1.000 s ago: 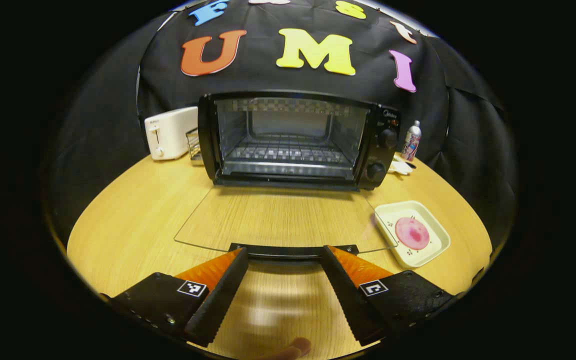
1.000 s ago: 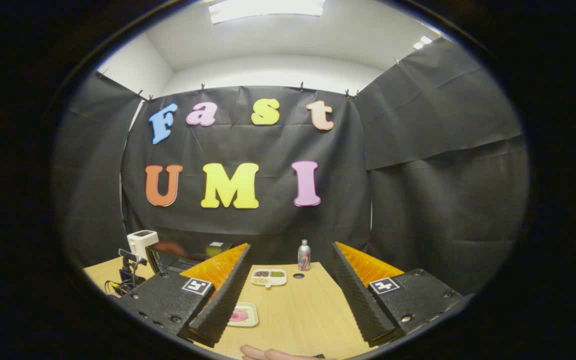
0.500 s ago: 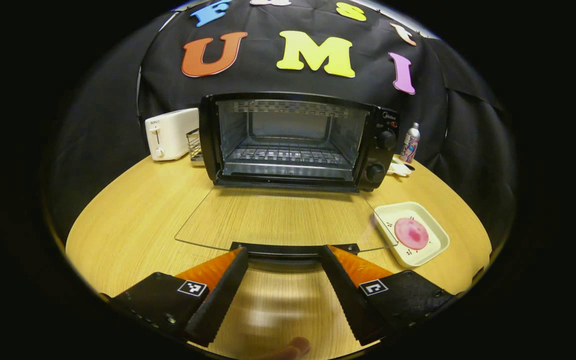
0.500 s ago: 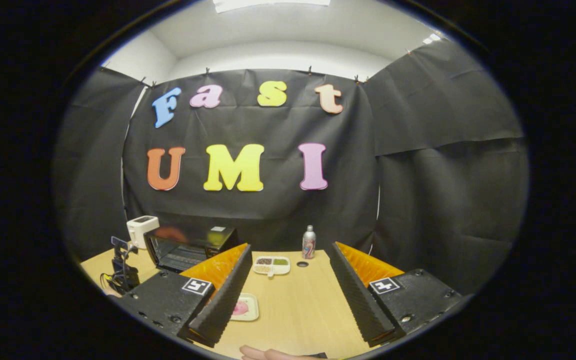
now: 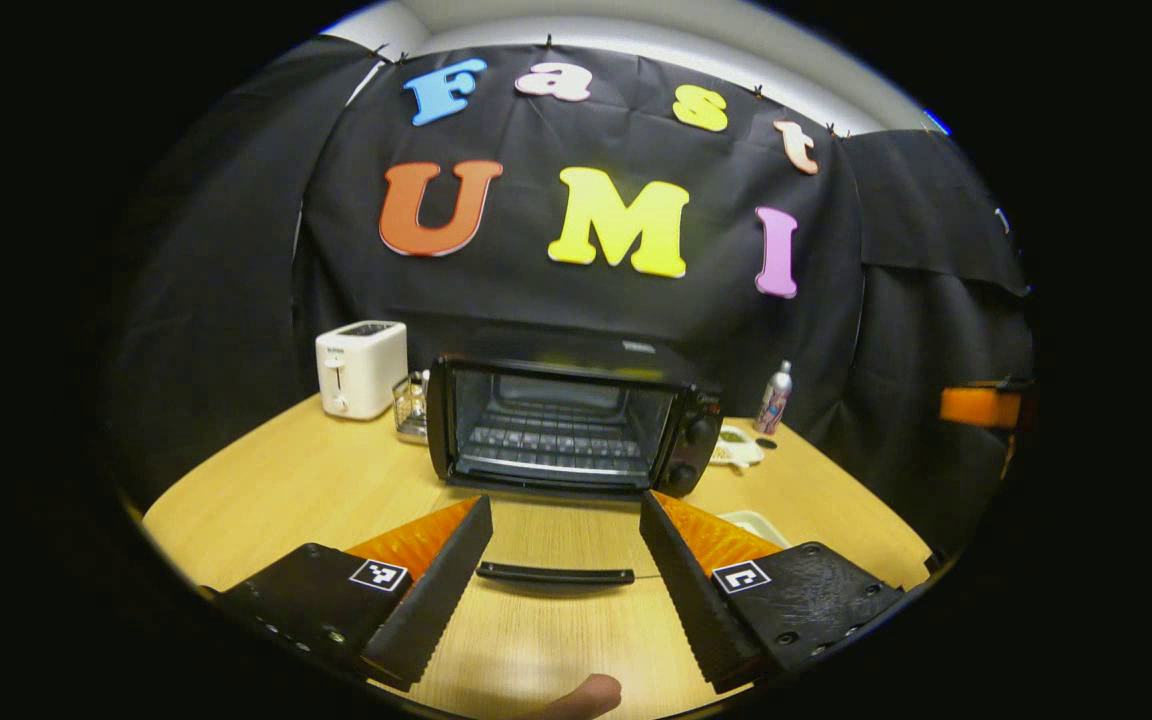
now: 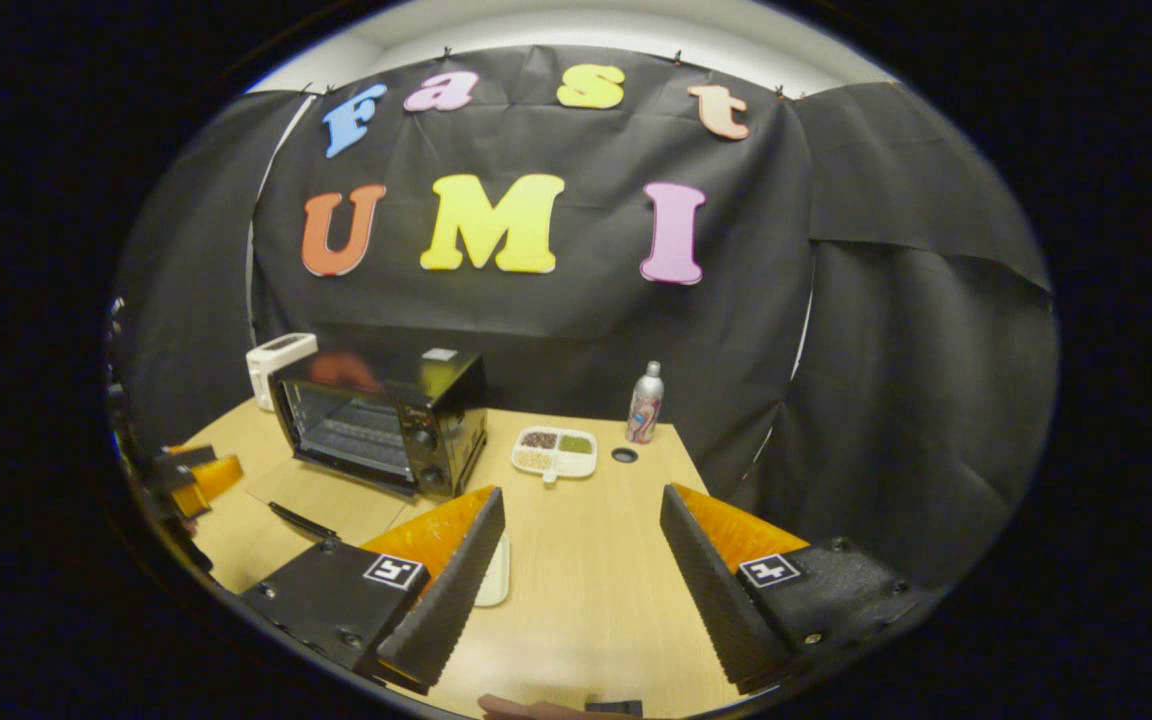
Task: Open the electric oven with the left hand, put the food in, and close the electric oven.
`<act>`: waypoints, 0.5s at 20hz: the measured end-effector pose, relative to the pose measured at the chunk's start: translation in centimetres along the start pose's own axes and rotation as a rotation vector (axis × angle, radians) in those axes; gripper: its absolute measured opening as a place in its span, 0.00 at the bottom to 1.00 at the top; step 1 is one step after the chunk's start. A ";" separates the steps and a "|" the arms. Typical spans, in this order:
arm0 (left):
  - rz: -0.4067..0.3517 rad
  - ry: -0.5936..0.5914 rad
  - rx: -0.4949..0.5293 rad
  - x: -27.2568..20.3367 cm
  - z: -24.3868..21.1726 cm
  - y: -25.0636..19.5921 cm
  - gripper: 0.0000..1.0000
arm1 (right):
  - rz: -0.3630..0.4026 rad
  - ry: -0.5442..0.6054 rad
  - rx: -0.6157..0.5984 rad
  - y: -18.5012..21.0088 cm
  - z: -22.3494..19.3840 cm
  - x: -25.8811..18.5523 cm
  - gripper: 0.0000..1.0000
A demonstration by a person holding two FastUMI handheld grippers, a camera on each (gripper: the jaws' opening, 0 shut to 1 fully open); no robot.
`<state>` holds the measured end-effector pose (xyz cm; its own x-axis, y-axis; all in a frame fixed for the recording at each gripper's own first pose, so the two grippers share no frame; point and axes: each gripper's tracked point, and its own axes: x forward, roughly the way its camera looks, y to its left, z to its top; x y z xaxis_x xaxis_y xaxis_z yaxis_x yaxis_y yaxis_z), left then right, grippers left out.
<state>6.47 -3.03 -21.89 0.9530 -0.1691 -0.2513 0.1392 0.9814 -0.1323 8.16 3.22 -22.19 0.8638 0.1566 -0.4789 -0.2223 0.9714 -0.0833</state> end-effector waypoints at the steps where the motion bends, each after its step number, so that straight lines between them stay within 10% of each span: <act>1: 0.002 -0.048 0.010 -0.9 2.0 -0.1 0.95 | 0.014 0.045 -0.009 0.4 -0.9 1.3 0.97; 10: 0.114 -0.237 0.113 -6.9 11.2 1.3 0.95 | 0.178 0.502 -0.023 4.3 -9.3 11.5 1.00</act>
<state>3.13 0.43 -9.57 0.9987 -0.0444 -0.0258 0.0443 0.9990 -0.0053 12.92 7.58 -36.14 0.4904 0.2082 -0.8463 -0.3601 0.9327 0.0208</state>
